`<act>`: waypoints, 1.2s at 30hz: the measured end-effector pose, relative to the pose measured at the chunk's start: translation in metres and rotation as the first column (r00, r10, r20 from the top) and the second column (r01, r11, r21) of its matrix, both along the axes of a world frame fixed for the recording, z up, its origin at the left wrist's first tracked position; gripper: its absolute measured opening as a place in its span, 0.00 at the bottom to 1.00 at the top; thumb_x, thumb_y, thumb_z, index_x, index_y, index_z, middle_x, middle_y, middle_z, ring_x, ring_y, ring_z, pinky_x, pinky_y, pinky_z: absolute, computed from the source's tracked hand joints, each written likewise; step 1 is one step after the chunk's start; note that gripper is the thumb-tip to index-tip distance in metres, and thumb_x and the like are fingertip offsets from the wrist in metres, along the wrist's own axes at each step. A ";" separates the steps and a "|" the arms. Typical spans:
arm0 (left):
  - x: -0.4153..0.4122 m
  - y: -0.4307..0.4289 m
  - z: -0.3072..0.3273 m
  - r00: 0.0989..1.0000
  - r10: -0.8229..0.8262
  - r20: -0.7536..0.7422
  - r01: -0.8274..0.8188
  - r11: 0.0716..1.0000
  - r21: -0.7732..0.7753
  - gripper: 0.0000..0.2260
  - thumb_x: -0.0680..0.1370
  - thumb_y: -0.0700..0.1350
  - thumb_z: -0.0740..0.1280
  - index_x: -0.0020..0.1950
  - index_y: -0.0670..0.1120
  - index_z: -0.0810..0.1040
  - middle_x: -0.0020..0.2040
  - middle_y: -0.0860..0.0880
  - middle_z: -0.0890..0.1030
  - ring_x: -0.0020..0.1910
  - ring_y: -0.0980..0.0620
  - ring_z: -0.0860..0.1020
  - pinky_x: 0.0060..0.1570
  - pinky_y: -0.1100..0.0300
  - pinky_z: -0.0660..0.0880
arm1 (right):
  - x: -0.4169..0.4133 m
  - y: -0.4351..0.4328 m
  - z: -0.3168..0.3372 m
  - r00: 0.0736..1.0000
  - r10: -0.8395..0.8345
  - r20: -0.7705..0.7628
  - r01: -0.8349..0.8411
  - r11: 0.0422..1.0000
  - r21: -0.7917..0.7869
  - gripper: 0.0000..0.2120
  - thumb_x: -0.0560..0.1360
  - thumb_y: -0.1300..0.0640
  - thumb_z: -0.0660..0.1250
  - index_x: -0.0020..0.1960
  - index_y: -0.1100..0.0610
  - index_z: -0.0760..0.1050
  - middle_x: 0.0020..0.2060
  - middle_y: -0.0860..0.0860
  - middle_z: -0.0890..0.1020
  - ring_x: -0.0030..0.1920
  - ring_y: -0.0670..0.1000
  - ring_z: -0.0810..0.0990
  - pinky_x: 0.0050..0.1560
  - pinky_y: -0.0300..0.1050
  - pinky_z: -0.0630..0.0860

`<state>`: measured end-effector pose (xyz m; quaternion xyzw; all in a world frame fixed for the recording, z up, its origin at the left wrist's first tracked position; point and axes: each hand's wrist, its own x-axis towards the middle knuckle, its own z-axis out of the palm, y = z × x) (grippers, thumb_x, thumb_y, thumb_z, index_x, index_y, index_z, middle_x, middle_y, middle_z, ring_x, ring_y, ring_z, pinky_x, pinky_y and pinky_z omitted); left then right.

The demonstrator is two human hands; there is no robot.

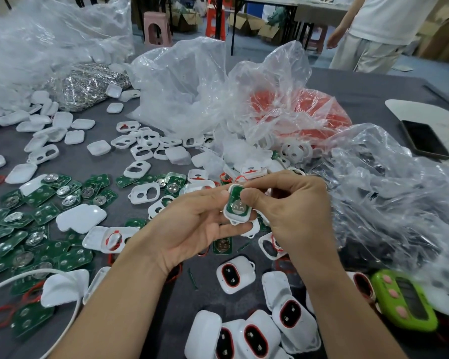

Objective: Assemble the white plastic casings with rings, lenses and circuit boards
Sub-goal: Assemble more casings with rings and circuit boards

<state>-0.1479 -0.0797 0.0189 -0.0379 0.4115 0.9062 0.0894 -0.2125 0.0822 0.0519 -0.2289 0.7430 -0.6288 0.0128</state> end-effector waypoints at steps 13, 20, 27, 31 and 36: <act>-0.002 0.000 -0.002 1.000 0.000 -0.008 0.001 1.000 0.015 0.18 0.77 0.45 0.69 0.65 0.39 0.81 0.64 0.38 0.81 0.59 0.45 0.82 0.56 0.51 0.81 | 0.004 0.000 0.001 0.977 -0.068 -0.201 0.103 0.979 0.173 0.07 0.67 0.59 0.81 0.40 0.48 0.88 0.37 0.40 0.85 0.38 0.44 0.80 0.40 0.34 0.71; -0.001 -0.001 -0.001 0.999 0.052 0.009 -0.052 0.999 0.004 0.16 0.79 0.43 0.66 0.64 0.37 0.81 0.64 0.35 0.79 0.64 0.38 0.76 0.57 0.48 0.81 | 0.009 0.000 0.005 0.939 0.012 -0.345 0.111 0.936 0.334 0.10 0.62 0.54 0.82 0.43 0.47 0.87 0.42 0.40 0.86 0.46 0.42 0.81 0.47 0.33 0.74; -0.001 0.000 -0.001 0.997 0.070 0.021 -0.070 0.998 -0.010 0.18 0.79 0.43 0.66 0.66 0.36 0.80 0.65 0.36 0.79 0.65 0.38 0.77 0.62 0.45 0.80 | 0.011 0.001 0.003 0.911 0.014 -0.411 0.122 0.946 0.302 0.07 0.63 0.55 0.81 0.40 0.49 0.87 0.40 0.40 0.85 0.43 0.44 0.81 0.44 0.34 0.74; 0.000 0.001 0.001 0.996 0.081 0.041 -0.080 0.997 -0.013 0.18 0.80 0.42 0.63 0.67 0.36 0.79 0.69 0.34 0.77 0.67 0.38 0.76 0.66 0.43 0.76 | 0.009 0.003 0.004 0.912 0.006 -0.410 0.121 0.952 0.282 0.08 0.64 0.56 0.81 0.42 0.49 0.87 0.40 0.40 0.85 0.42 0.44 0.80 0.43 0.29 0.71; -0.001 0.001 0.002 0.995 0.087 0.051 -0.089 0.996 0.027 0.20 0.79 0.42 0.63 0.70 0.34 0.75 0.69 0.35 0.77 0.64 0.41 0.78 0.62 0.46 0.79 | 0.007 0.004 0.003 0.900 -0.025 -0.434 0.155 0.951 0.267 0.09 0.64 0.57 0.82 0.42 0.49 0.87 0.40 0.40 0.85 0.42 0.43 0.81 0.44 0.30 0.73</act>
